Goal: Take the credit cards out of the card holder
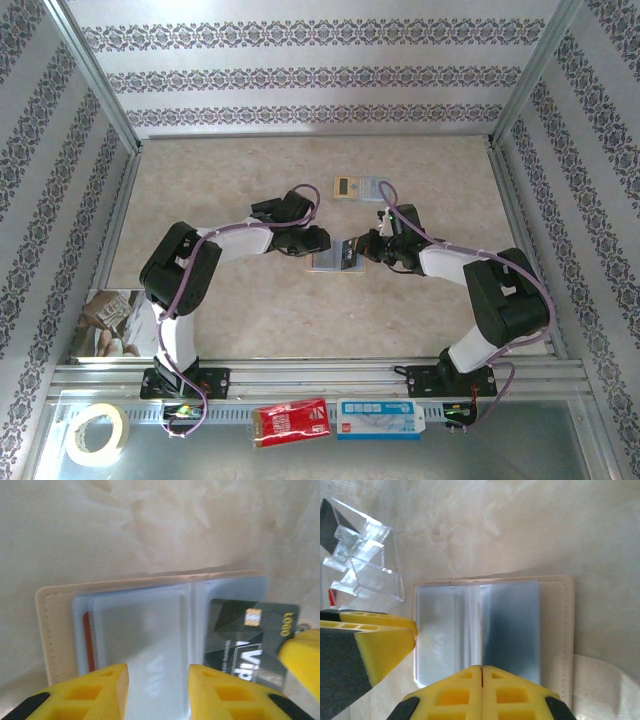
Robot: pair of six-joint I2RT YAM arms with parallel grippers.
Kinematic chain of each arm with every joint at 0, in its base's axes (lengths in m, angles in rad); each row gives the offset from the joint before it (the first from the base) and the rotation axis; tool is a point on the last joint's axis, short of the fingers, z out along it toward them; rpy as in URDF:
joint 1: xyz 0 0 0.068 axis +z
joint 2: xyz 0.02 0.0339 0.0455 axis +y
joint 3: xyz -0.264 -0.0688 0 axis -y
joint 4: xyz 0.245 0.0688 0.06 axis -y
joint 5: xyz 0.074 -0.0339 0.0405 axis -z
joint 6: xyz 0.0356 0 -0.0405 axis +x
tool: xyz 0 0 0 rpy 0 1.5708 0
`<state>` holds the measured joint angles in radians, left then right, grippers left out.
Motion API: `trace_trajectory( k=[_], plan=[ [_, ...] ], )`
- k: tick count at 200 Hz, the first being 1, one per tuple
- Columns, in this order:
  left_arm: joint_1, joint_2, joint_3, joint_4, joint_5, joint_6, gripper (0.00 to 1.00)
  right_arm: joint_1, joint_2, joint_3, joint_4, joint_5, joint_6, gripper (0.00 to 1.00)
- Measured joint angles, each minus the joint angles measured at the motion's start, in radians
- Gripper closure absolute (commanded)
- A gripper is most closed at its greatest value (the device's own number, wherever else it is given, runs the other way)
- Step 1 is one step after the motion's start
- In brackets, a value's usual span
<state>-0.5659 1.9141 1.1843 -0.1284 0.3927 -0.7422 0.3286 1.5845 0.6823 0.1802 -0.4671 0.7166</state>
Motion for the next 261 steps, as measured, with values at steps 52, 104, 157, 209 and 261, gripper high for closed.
trace_trajectory(
  k=[52, 104, 157, 209, 261],
  plan=[
    [0.032, -0.092, -0.117, 0.19, 0.077, -0.127, 0.46, -0.046, -0.115, -0.089, 0.156, -0.076, 0.098, 1.0],
    [0.04, -0.163, -0.224, 0.501, 0.212, -0.254, 0.32, -0.059, -0.193, -0.135, 0.359, -0.146, 0.256, 1.0],
    [0.043, -0.219, -0.237, 0.662, 0.273, -0.334, 0.43, -0.071, -0.189, -0.138, 0.558, -0.201, 0.423, 1.0],
    [0.043, -0.229, -0.251, 0.705, 0.294, -0.367, 0.6, -0.071, -0.111, -0.137, 0.741, -0.241, 0.565, 1.0],
    [0.043, -0.245, -0.261, 0.707, 0.304, -0.372, 0.98, -0.074, -0.095, -0.137, 0.799, -0.249, 0.603, 0.94]
  ],
)
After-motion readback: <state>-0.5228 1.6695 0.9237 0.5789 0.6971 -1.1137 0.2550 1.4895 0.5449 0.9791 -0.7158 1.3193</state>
